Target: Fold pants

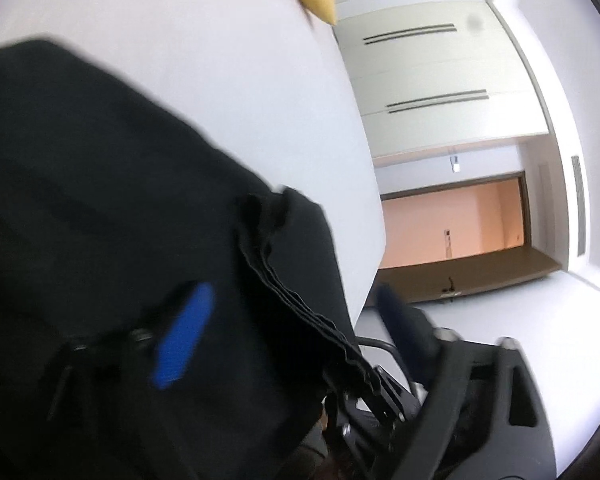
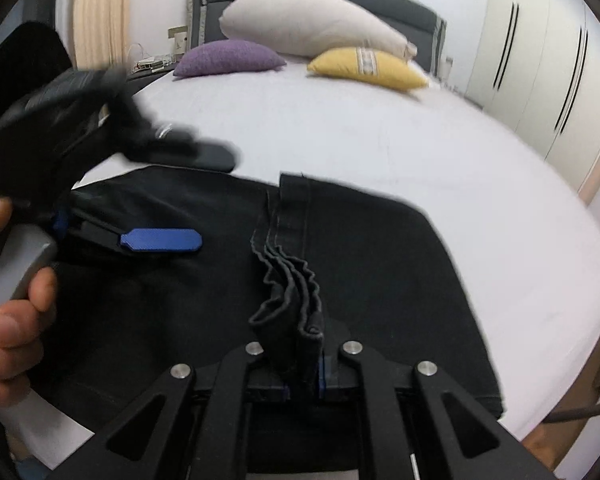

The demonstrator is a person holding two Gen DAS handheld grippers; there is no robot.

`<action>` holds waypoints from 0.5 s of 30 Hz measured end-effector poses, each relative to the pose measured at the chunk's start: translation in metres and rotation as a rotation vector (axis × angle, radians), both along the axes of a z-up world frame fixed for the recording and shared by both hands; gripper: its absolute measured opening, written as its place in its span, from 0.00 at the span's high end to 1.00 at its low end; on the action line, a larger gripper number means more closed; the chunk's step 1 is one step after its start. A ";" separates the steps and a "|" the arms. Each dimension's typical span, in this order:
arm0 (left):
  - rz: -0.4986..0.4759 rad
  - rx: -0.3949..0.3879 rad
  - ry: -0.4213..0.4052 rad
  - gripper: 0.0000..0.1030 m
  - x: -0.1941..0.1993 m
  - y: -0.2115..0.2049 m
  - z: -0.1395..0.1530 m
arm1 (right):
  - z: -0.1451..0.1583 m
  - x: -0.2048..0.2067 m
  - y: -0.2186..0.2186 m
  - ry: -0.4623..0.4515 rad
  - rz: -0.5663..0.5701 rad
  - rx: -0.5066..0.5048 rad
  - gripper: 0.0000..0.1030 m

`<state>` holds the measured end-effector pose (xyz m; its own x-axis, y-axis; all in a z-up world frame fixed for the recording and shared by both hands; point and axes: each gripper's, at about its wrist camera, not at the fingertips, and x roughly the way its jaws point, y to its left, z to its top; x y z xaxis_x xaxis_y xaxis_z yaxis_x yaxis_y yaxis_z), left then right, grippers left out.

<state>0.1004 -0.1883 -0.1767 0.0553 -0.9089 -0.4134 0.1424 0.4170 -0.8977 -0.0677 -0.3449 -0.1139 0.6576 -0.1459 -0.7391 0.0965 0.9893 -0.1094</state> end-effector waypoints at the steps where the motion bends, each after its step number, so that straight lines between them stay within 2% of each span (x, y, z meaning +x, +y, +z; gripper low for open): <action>1: -0.011 -0.007 -0.001 0.11 0.000 -0.004 0.002 | 0.005 -0.001 0.009 -0.013 0.013 -0.030 0.90; 5: -0.073 0.048 0.043 0.11 0.004 -0.016 -0.005 | 0.013 -0.014 0.029 -0.045 0.053 -0.093 0.90; 7: -0.084 0.044 0.033 0.15 0.005 -0.016 -0.005 | 0.014 -0.015 0.039 -0.048 0.073 -0.109 0.90; 9: -0.098 0.048 0.032 0.40 0.007 -0.010 -0.003 | 0.015 -0.014 0.049 -0.050 0.095 -0.121 0.90; 10: -0.110 0.045 0.037 0.66 0.009 -0.009 -0.004 | 0.016 -0.017 0.054 -0.050 0.106 -0.123 0.90; 11: -0.121 0.060 0.032 0.78 0.010 -0.011 -0.002 | 0.017 -0.019 0.059 -0.052 0.116 -0.125 0.90; 14: -0.173 0.102 -0.027 0.93 0.018 -0.005 0.009 | 0.019 -0.015 0.071 -0.057 0.134 -0.128 0.90; 15: -0.191 0.118 -0.046 0.94 0.020 -0.002 0.013 | 0.017 -0.011 0.075 -0.058 0.142 -0.126 0.90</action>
